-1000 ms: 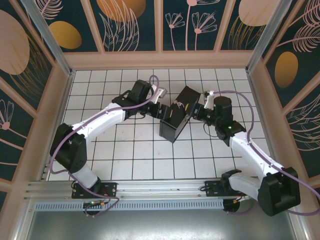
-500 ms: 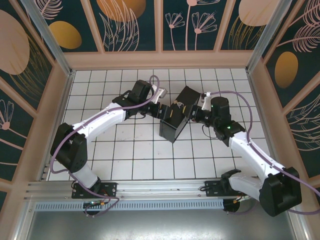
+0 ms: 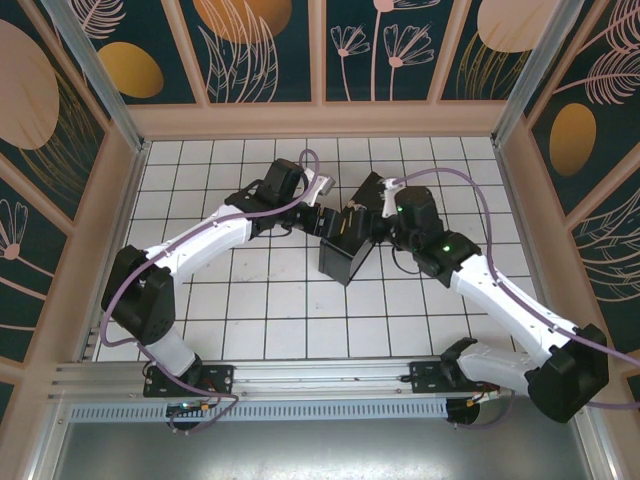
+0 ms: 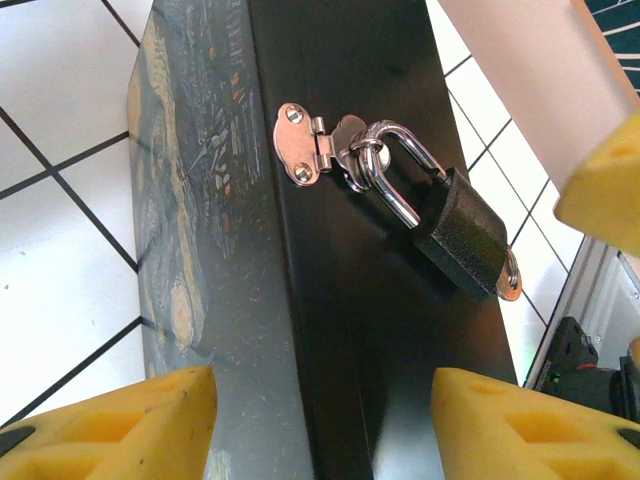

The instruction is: Unlock the padlock with the key

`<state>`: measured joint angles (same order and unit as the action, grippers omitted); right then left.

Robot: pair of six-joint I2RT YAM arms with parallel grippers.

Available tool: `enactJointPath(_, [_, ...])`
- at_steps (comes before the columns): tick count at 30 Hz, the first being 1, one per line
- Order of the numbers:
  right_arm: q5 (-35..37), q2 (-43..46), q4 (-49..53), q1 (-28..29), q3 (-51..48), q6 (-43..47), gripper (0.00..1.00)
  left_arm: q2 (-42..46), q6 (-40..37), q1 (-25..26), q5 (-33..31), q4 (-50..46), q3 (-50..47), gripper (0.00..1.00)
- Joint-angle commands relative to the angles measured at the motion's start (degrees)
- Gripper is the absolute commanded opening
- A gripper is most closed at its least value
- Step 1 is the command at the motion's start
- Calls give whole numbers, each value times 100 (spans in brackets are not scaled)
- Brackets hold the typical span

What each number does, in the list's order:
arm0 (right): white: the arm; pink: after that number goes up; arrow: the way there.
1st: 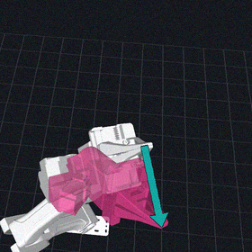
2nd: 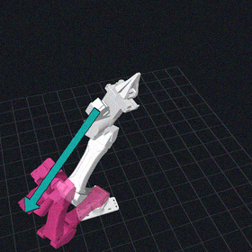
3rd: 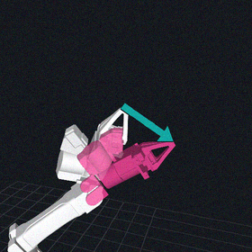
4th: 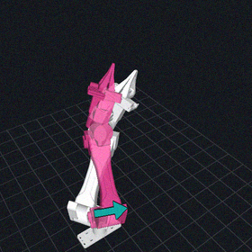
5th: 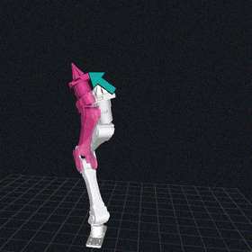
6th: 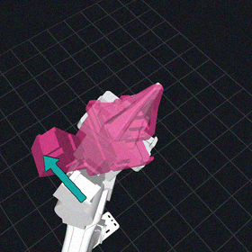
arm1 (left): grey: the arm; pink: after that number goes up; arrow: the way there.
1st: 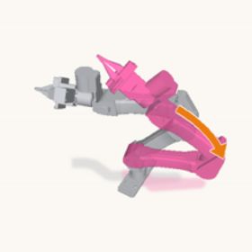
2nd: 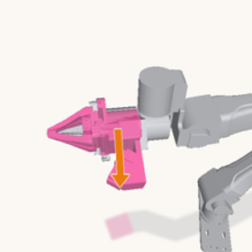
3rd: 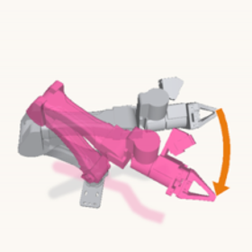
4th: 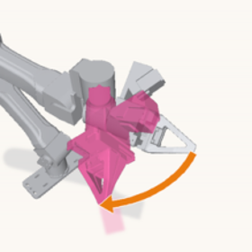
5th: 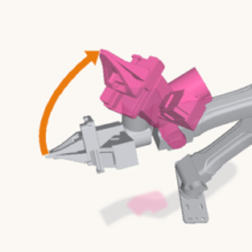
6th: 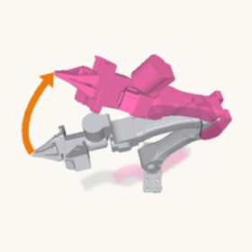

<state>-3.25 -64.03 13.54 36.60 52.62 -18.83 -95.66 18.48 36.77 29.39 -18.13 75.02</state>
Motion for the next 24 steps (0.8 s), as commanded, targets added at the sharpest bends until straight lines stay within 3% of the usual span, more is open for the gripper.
enactJointPath(1, [1119,-88,664,291,357,907,50,-104,-127,15,-114,-119,220,59])
enactJointPath(6, [1797,-539,1328,452,725,1601,51,-139,-116,5,-173,-148,233,59])
enactJointPath(19, [2073,-1052,1704,552,908,2020,53,-153,-121,-1,-147,-129,162,58])
enactJointPath(24, [2334,-1203,1759,600,981,2129,44,-133,-142,-3,-130,-103,87,57])
